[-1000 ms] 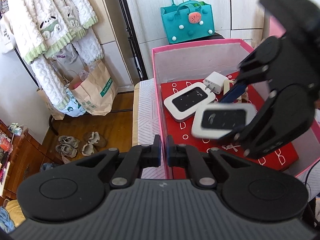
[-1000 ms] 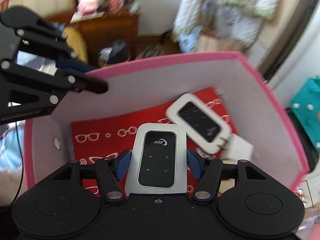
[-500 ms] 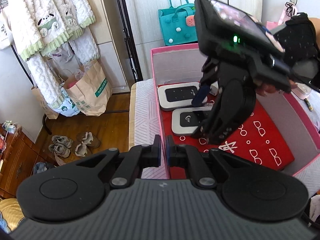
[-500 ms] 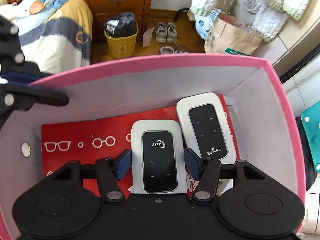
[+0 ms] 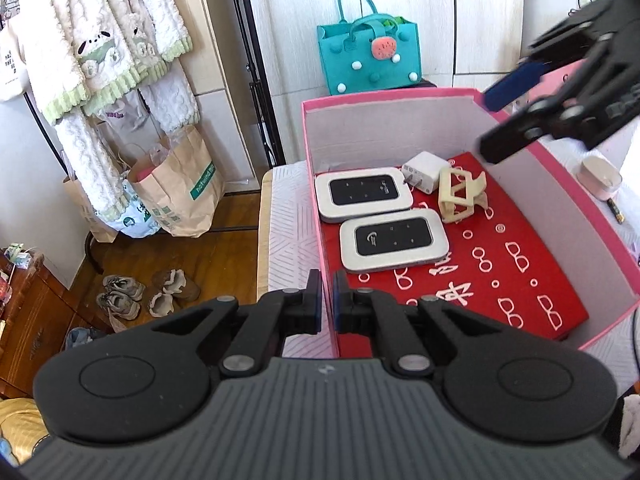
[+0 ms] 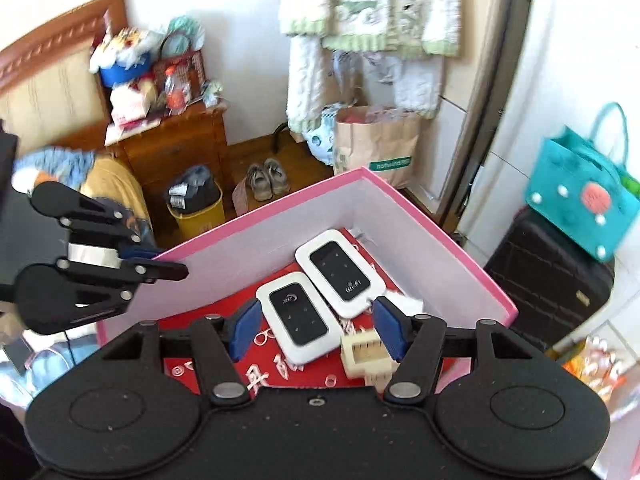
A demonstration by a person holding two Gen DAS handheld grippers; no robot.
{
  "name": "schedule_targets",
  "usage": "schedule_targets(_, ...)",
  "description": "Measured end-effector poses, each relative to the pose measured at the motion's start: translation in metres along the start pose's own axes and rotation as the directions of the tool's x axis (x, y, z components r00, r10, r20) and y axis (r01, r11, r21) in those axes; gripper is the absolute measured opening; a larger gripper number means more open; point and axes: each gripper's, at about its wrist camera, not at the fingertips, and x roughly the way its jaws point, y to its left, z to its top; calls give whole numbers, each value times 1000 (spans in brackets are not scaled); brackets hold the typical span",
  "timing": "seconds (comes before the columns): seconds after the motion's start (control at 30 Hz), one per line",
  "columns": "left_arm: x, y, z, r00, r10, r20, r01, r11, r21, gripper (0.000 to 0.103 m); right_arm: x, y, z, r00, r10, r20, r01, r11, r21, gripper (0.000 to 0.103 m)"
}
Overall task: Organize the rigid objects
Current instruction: 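Carry the router into the box beside the first router and release, then move the right gripper to the yellow star hair clip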
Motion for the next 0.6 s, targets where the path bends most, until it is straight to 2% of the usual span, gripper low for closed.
schedule_targets(0.1,-1,-3,1,1000,12,3,-12,1000,26,5,-4,-2,-7,999,-39,-2,39,999,29,68)
schedule_targets(0.3,-3,-5,-1,999,22,38,-23,999,37,5,-36,-1,-49,993,-71,95,58,989,135,67)
schedule_targets(0.4,-2,-6,-2,999,25,44,-28,998,63,5,-47,-11,-81,987,-116,110,85,963,257,67)
schedule_targets(0.5,-1,-6,-3,999,19,35,-22,998,65,5,-52,-13,-112,975,-189,120,142,935,325,67)
schedule_targets(0.6,-1,-3,-4,999,8,36,-10,998,59,5,-51,-16,-148,968,-193,160,115,910,399,65)
